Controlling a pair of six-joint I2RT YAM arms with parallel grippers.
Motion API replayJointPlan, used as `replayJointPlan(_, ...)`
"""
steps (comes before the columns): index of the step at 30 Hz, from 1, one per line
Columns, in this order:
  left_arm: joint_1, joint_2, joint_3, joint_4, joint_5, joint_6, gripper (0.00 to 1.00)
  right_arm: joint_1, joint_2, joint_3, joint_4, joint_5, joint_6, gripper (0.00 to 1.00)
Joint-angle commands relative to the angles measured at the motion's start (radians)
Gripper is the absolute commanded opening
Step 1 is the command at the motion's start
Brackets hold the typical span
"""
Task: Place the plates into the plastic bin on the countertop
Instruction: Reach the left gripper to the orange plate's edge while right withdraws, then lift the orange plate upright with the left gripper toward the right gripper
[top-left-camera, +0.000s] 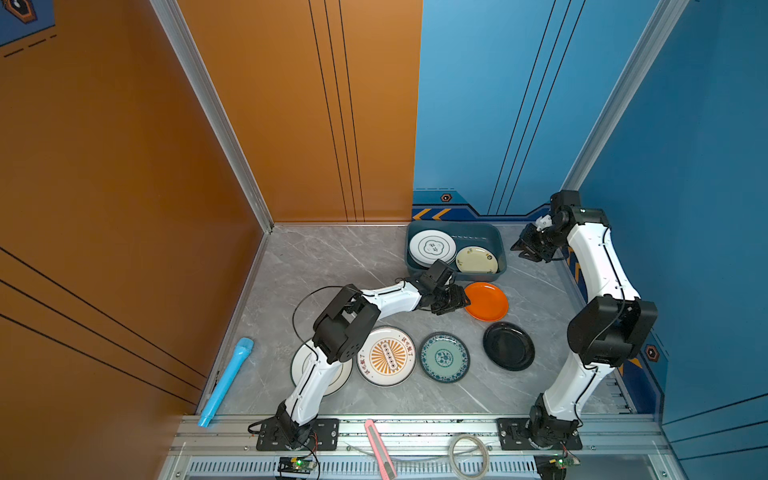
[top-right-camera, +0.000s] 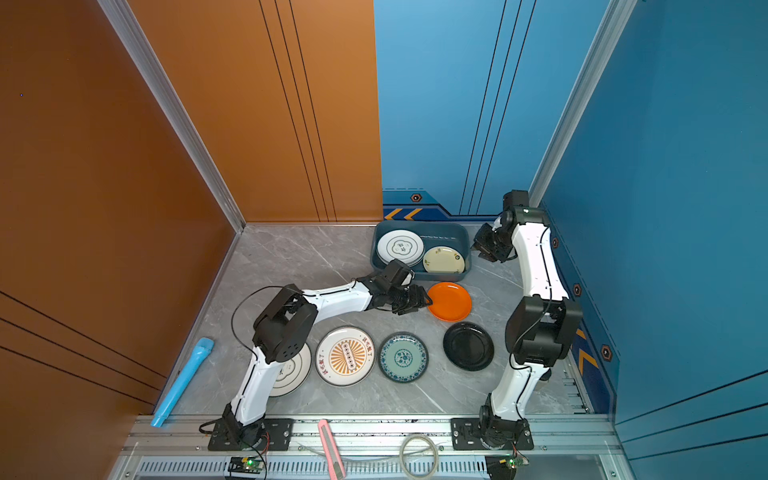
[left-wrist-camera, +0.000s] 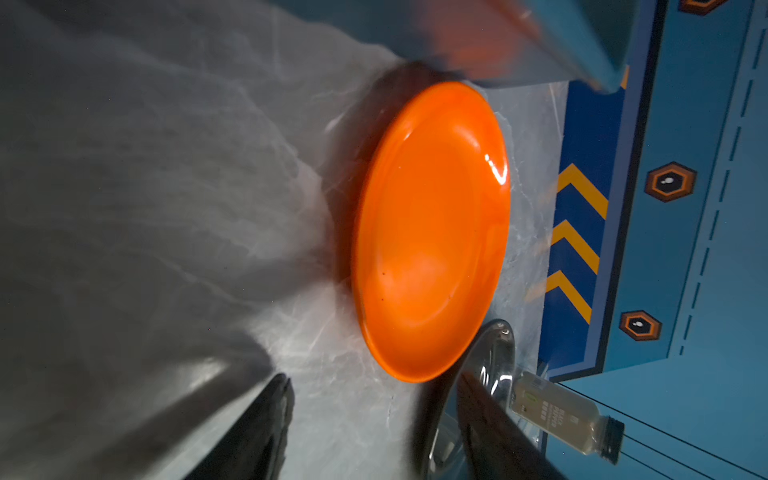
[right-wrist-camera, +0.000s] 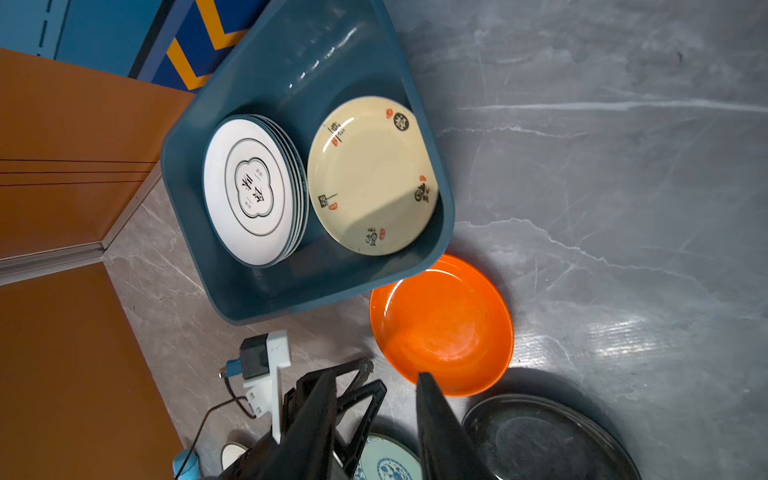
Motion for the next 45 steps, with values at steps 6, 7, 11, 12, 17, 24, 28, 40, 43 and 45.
replayJointPlan(6,-0.035,0.083,0.096,0.018,-0.058,-0.013,0.52,-0.007,-0.085,-0.102,0.039,-0.025,0.012,0.35)
replayJointPlan(7,-0.036,0.085,0.096,0.017,-0.070,-0.014,0.50,-0.007,-0.089,-0.102,0.039,-0.026,0.012,0.35)
replayJointPlan(11,-0.034,0.088,0.089,0.003,-0.104,-0.017,0.39,-0.007,-0.099,-0.102,0.039,-0.024,0.013,0.35)
replayJointPlan(12,-0.033,0.090,0.086,-0.002,-0.108,-0.018,0.37,-0.009,-0.102,-0.105,0.038,-0.023,0.012,0.35)
replayJointPlan(17,-0.016,0.093,0.039,0.054,-0.115,-0.069,0.31,-0.009,-0.112,-0.127,0.041,-0.021,0.012,0.35)
replayJointPlan(24,-0.011,0.118,0.059,0.073,-0.111,-0.094,0.22,-0.010,-0.120,-0.146,0.045,-0.021,0.012,0.35)
replayJointPlan(28,-0.011,0.125,0.062,0.075,-0.111,-0.101,0.14,-0.010,-0.123,-0.154,0.046,-0.024,0.012,0.35)
replayJointPlan(40,0.012,0.072,0.016,0.049,-0.109,-0.074,0.01,-0.010,-0.137,-0.210,0.078,-0.038,0.017,0.35)
replayJointPlan(43,0.035,0.015,-0.047,0.052,-0.130,-0.074,0.00,-0.010,-0.138,-0.221,0.090,-0.050,0.018,0.36)
replayJointPlan(45,0.056,-0.032,-0.096,0.059,-0.137,-0.069,0.00,-0.009,-0.134,-0.221,0.100,-0.066,0.018,0.36)
